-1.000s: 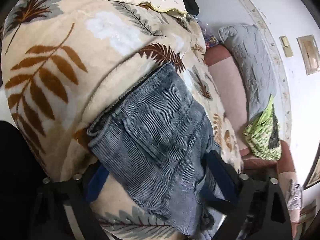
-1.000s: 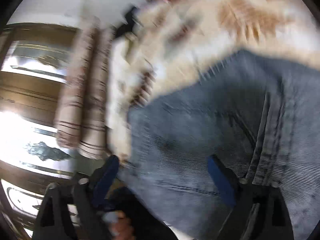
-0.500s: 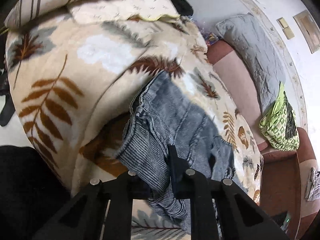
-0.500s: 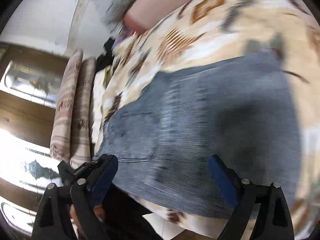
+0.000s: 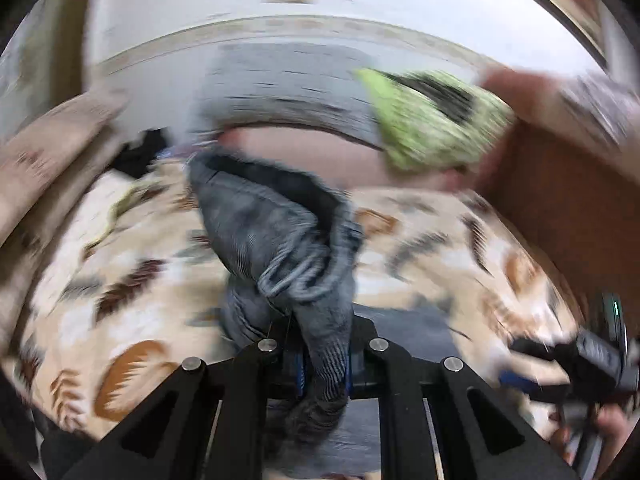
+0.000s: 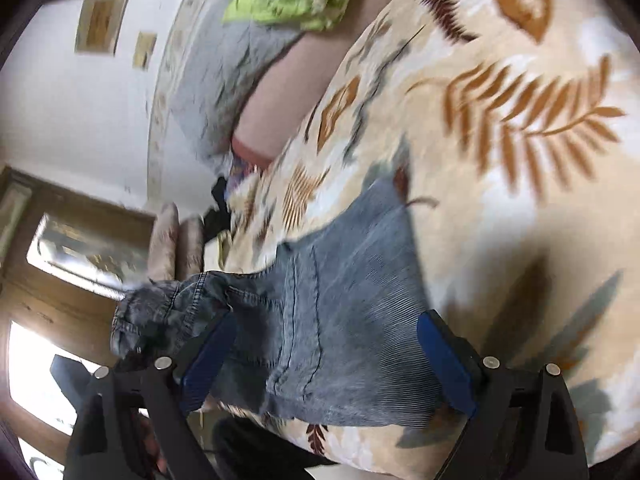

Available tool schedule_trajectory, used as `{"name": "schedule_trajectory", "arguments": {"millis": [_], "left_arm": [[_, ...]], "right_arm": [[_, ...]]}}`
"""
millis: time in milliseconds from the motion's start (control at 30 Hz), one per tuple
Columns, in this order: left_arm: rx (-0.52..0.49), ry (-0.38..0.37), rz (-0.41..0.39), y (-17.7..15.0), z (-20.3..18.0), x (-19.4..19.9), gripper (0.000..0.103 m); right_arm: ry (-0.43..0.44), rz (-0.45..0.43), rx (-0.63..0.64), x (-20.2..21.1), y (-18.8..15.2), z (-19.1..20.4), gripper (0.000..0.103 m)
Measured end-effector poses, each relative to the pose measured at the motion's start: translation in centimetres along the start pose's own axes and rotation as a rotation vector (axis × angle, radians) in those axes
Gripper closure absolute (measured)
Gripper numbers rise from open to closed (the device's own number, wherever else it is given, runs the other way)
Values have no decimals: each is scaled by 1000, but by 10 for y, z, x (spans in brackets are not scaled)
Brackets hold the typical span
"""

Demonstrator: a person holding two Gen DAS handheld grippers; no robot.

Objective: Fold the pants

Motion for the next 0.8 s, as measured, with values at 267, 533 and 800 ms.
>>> {"name": "schedule_trajectory", "arguments": {"millis": [267, 533, 800], "left_arm": [[-270, -122, 415, -81, -99, -115, 85], [-109, -204, 179, -28, -27, -29, 26], [130, 70, 366, -48, 69, -88, 25]], "right_arm": [[3, -92, -112, 34, 3, -45, 9], [2, -60, -50, 27, -2, -26, 9], [-24, 155, 2, -36, -38, 10, 10]]}}
Point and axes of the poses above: each gripper's, at about its wrist camera, not at the fingertips, and x roughly against the way its jaws point, z to its left, y to its top, the point moved 6 cm from there along -x, roughly the way its jaws point, and after that the axes turned 13 degrees about z, right-handed, at the moved point
